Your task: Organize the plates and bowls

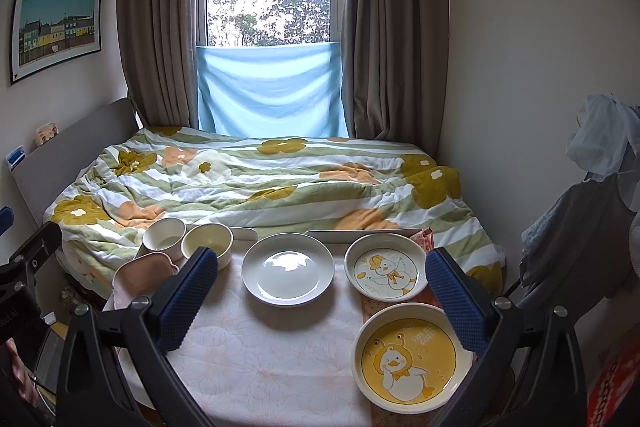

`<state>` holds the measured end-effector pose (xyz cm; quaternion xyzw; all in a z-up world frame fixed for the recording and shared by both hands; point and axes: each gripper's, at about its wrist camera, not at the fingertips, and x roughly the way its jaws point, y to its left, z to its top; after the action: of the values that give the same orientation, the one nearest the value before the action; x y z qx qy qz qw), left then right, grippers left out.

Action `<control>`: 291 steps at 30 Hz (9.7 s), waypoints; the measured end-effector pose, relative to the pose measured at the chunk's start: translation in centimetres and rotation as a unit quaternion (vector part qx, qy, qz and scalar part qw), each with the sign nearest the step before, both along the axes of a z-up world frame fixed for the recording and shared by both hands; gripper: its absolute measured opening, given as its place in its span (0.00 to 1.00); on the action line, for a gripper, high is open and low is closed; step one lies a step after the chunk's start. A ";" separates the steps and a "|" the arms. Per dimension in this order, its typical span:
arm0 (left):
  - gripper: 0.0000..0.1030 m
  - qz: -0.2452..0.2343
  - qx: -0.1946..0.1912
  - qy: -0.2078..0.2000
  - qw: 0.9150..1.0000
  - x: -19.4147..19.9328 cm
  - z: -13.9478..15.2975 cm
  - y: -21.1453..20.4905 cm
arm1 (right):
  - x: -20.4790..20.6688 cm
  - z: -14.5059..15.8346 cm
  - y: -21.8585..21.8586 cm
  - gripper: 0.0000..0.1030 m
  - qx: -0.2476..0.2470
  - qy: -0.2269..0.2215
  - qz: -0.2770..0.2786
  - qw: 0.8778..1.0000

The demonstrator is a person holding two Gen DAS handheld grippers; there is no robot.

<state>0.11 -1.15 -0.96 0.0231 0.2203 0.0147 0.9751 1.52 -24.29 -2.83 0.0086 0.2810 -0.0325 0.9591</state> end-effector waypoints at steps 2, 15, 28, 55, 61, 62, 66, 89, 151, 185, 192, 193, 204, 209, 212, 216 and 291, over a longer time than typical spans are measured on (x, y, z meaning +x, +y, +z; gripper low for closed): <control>1.00 -0.001 -0.004 0.002 1.000 0.0 0.0 0.1 | 0.0 0.0 0.0 1.00 0.000 0.000 0.000 1.000; 1.00 0.000 -0.003 0.003 1.000 0.0 -0.1 0.1 | 0.1 0.1 -0.3 1.00 0.000 0.000 -0.001 1.000; 1.00 -0.001 -0.004 0.027 1.000 1.3 -0.3 1.0 | 0.0 -0.2 -0.8 1.00 0.012 0.013 -0.008 1.000; 0.96 -0.325 0.023 0.381 0.865 14.3 -26.3 -26.8 | -4.2 -23.9 -23.1 0.57 0.296 0.196 -0.175 0.918; 0.67 -0.327 0.033 0.418 0.847 16.2 -29.6 -29.6 | -2.4 -25.6 -24.7 0.31 0.315 0.209 -0.147 0.914; 0.61 -0.327 0.032 0.421 0.846 16.4 -29.8 -29.9 | -2.0 -25.9 -25.1 0.30 0.318 0.209 -0.143 0.914; 0.45 -0.325 0.035 0.422 0.846 17.0 -30.2 -30.5 | -0.9 -26.2 -25.5 0.24 0.316 0.207 -0.132 0.917; 0.21 -0.313 0.010 0.406 0.858 16.5 -27.6 -29.0 | 0.7 -24.9 -26.2 0.10 0.282 0.216 -0.109 0.928; 0.21 -0.080 -0.072 0.380 0.919 12.5 -29.6 3.5 | 10.6 -26.8 2.2 0.11 0.168 0.313 0.126 0.926; 1.00 -0.017 -0.153 0.248 0.957 16.7 -13.1 -4.0 | 16.7 -9.3 -9.5 0.99 0.040 0.146 0.145 0.978; 0.95 0.031 -0.179 0.325 0.928 21.2 -20.5 -9.4 | 25.7 -15.9 -10.1 0.99 0.048 0.241 0.288 0.926; 0.92 0.037 -0.186 0.338 0.922 22.0 -21.8 -9.8 | 26.7 -16.9 -9.8 0.97 0.046 0.253 0.304 0.917; 0.50 0.086 -0.214 0.408 0.883 27.1 -29.4 -10.9 | 33.5 -26.1 -6.9 0.41 0.041 0.361 0.407 0.838; 0.32 0.109 -0.207 0.410 0.881 27.2 -30.1 -10.5 | 34.3 -27.0 -6.6 0.33 0.034 0.370 0.426 0.825; 0.20 0.112 -0.211 0.415 0.878 27.2 -30.4 -10.4 | 34.4 -27.1 -6.4 0.30 0.032 0.367 0.437 0.820; 0.19 0.123 -0.221 0.408 0.877 27.1 -30.4 -10.0 | 34.4 -27.3 -6.1 0.21 0.016 0.364 0.441 0.820; 0.19 -0.094 0.093 0.383 0.914 12.4 -27.9 -3.3 | 7.8 -23.0 3.2 0.13 0.116 0.296 0.126 0.940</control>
<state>12.47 -4.50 -28.88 0.1379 0.5710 -0.0671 0.8065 9.29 -21.09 -25.82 0.0739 0.5526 0.1207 0.8214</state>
